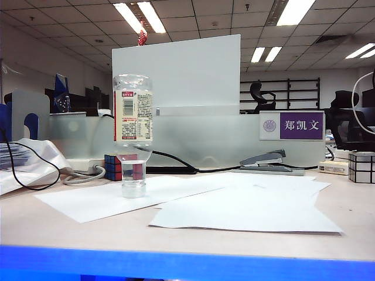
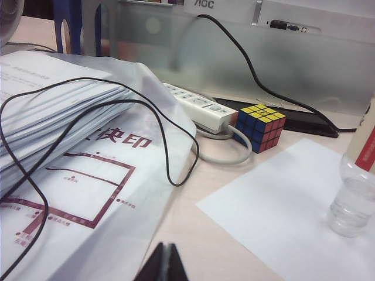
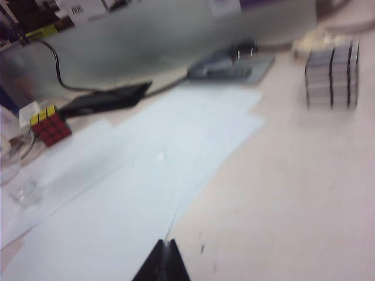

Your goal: Flip the plastic bottle upside down.

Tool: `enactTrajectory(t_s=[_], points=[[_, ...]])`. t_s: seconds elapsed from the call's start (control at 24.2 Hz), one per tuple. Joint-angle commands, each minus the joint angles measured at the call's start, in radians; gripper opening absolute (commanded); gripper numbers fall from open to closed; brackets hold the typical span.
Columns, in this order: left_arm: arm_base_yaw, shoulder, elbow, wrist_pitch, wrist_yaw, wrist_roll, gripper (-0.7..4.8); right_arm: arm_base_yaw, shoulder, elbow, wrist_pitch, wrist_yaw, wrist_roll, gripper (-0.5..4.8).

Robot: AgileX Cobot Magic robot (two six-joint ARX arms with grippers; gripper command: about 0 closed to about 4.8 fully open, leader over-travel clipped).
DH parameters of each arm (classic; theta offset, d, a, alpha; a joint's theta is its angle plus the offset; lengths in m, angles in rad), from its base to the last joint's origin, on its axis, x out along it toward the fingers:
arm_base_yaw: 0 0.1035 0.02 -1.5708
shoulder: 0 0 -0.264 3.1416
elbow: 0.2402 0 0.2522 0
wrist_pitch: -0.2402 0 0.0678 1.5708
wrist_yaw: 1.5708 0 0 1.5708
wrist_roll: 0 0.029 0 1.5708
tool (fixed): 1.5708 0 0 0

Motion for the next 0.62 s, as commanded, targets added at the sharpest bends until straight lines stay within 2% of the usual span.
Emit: enactTrajectory(t_s=[0.04,0.12,0.33,0.62], points=[[0.002,-0.002,0.001,0.008,0.001,0.004,-0.05,0.002,-0.002,-0.001,0.123,0.067,-0.018,-0.05],[0.002,-0.002,0.001,0.008,0.001,0.004,-0.05,0.01,-0.002,-0.009,0.175,0.091,-0.034,-0.05],[0.002,-0.002,0.001,0.004,0.001,0.004,-0.05,0.103,-0.002,-0.047,0.273,0.237,-0.036,-0.05],[0.002,-0.002,0.001,0.004,0.0,0.004,-0.05,0.242,-0.002,-0.108,0.311,0.368,-0.037,-0.05]])
